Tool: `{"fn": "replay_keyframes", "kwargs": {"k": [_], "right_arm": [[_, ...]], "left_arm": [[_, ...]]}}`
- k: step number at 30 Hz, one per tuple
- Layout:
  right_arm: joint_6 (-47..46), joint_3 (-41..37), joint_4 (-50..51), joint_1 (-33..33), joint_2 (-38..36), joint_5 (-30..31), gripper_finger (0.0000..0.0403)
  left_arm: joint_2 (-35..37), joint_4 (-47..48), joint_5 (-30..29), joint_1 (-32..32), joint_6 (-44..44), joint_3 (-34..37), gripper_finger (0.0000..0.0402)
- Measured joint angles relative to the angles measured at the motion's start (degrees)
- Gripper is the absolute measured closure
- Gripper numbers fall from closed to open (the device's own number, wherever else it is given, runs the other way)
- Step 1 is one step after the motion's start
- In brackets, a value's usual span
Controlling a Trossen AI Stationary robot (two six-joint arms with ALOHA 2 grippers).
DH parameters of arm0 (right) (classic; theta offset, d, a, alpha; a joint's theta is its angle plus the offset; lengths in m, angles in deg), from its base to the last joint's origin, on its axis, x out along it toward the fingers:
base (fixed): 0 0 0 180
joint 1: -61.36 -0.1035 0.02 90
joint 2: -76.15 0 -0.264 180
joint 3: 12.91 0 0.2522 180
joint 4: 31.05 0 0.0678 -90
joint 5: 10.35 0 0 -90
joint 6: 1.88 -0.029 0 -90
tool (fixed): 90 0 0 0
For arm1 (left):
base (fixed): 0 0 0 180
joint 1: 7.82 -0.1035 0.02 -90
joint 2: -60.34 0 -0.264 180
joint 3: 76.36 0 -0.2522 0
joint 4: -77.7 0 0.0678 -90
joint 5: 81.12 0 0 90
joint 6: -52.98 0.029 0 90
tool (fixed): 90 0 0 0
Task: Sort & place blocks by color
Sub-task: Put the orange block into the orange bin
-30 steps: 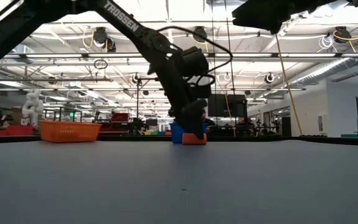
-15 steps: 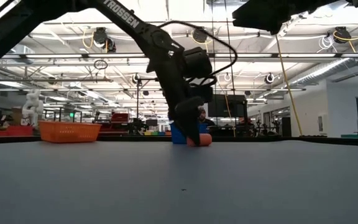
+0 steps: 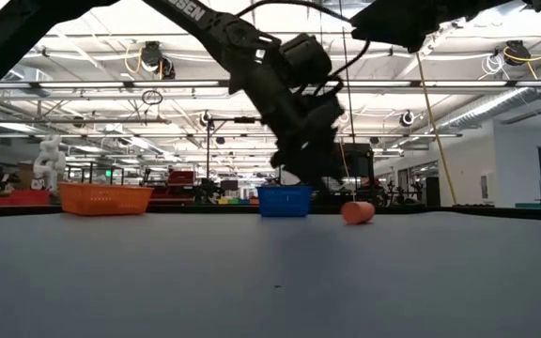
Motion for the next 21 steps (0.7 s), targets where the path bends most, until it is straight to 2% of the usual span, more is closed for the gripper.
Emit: {"fn": "replay_keyframes", "kwargs": {"k": [3, 8, 12, 15, 17, 21], "right_arm": [[-2.11, 0.13, 4.81, -0.01, -0.14, -1.33, 0.0239], [-11.51, -0.13, 30.84, -0.04, -0.17, -2.29, 0.0239], [-20.82, -0.11, 35.17, 0.02, -2.04, -2.41, 0.0239], [-27.32, 0.08, 36.45, 0.0, -4.4, -3.17, 0.0239], [-31.04, 0.07, 40.6, 0.0, -5.55, -6.95, 0.0239], [-32.49, 0.04, 52.87, -0.04, -5.2, -18.34, 0.0239]], "left_arm": [[0.0, -2.19, 2.7, 0.51, -2.84, -0.01, 0.0161], [0.33, 6.92, 1.51, 0.56, 1.07, 0.08, 0.016], [1.15, 11.19, -2.75, -0.71, 3.46, 0.01, 0.016], [1.42, 12.61, -3.57, -2.11, 4.82, 0.18, 0.016], [2.06, 12.29, -3.61, -3.18, 5.79, 0.14, 0.016], [3.22, 12.28, -3.71, -4.88, 8.37, 0.01, 0.016]]}}
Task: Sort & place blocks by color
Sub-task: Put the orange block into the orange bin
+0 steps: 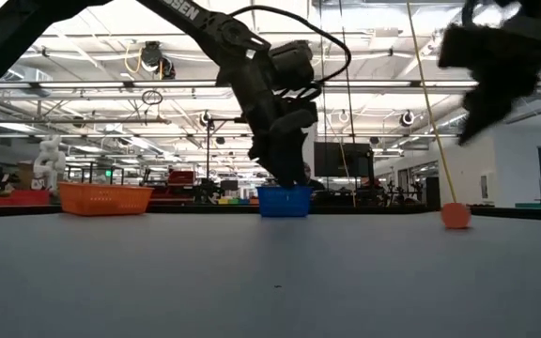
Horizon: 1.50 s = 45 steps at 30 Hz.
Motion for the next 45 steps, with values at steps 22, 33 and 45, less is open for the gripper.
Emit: {"fn": "replay_keyframes", "kwargs": {"k": [22, 33, 45], "right_arm": [[21.21, 0.31, 7.6, -8.47, 27.75, -13.18, 0.0203], [20.83, 0.16, 6.56, -9.38, 30.26, -15.35, 0.0191], [-2.05, 5.35, 7.52, -6.49, 26.41, 2.9, 0.022]], "left_arm": [[0.23, -1.11, 0.14, -1.12, 3.08, 7.11, 0.0161], [0.23, -1.38, 0.16, -0.17, 2.49, 9.66, 0.0161], [0.59, -1.43, 0.22, -0.09, 2.31, 9.79, 0.0161]]}}
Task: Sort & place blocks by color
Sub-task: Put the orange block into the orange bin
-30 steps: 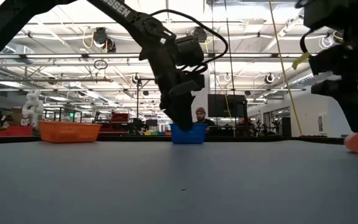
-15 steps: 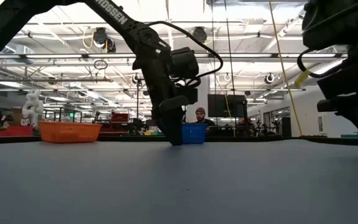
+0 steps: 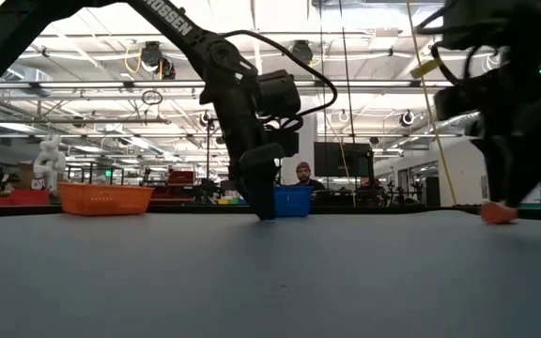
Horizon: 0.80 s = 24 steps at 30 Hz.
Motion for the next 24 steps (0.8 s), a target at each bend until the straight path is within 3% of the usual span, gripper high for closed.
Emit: {"fn": "replay_keyframes", "kwargs": {"k": [10, 17, 21, 24], "right_arm": [[-2.99, 0.09, -4.13, 16.26, -5.68, 9.81, 0.0214], [17.28, 0.41, -16.48, 30.4, -6.42, 1.76, 0.0191], [27.6, 3.45, -13.65, 36.18, -0.25, -0.75, 0.0169], [36.19, 7.4, -10.55, 38.92, 6.1, 0.92, 0.0149]], "left_arm": [[5.96, 1.71, -4.7, -2.23, 2.21, 0.07, 0.0161], [11.04, 4.01, -6.09, -5.59, 4.23, 0.0, 0.0161], [13.88, 5.24, -6.12, -7.0, 5.57, 0.01, 0.0161], [15.84, 6.45, -6.11, -7.99, 5.99, 0.0, 0.0161]]}}
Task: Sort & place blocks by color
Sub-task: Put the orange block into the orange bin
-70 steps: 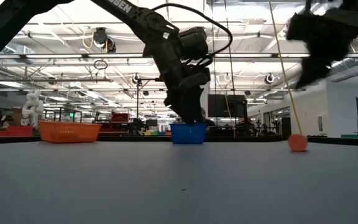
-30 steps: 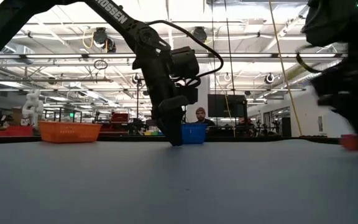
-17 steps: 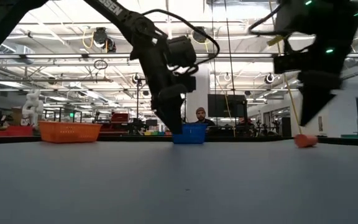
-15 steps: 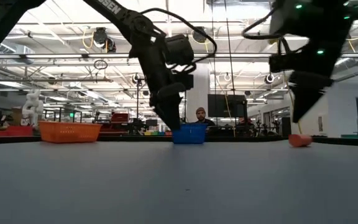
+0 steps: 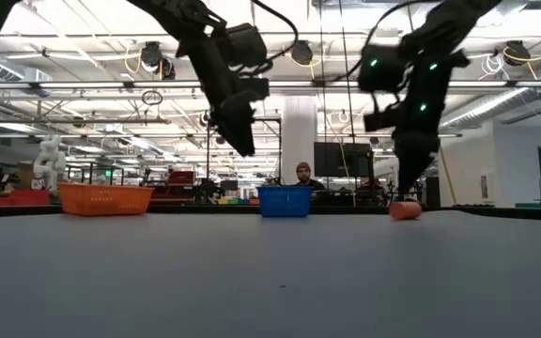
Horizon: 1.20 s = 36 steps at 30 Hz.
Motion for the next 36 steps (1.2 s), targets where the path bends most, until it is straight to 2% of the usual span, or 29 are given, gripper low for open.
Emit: {"fn": "replay_keyframes", "kwargs": {"k": [3, 6, 12, 18, 21, 26, 33, 36], "right_arm": [[7.8, 3.93, 1.42, 1.53, 5.26, 7.18, 0.0126], [17.29, 6.23, 0.85, 3.41, 8.55, 10.1, 0.0107], [29.07, 7.62, 0.03, 8.7, 13.02, 2.84, 0.0102], [36.68, 7.5, -7.38, 11.06, 15.45, -0.4, 0.0116], [38.26, 7.57, -11.51, 11.06, 15.44, -2.02, 0.012], [38.16, 7.55, -12.09, 11.06, 15.43, -1.98, 0.013], [35.31, 7.55, -9.78, 11.06, 15.42, -2.18, 0.0153], [32.79, 7.55, -8.58, 11.17, 15.42, -5.67, 0.0169]], "left_arm": [[2.44, 0.59, -0.02, -0.85, 0.11, 0.95, 0.0161], [6.01, 0.28, -0.02, -1.73, 0.11, 4.95, 0.0161], [14.93, -6.8, 0.05, -3.49, -2.32, 18.28, 0.0161], [23.14, -13.6, 0.55, -4.02, -6.49, 30.91, 0.0161], [26.08, -16.33, 0.65, -3.86, -8.91, 34.64, 0.0161], [28.7, -20.7, 0.66, -2.81, -13.23, 38.6, 0.0161], [28.75, -28.24, 0.68, 0.06, -16.98, 40.06, 0.0161], [28.67, -31.13, 0.66, 1.64, -18.65, 40.85, 0.0161]]}}
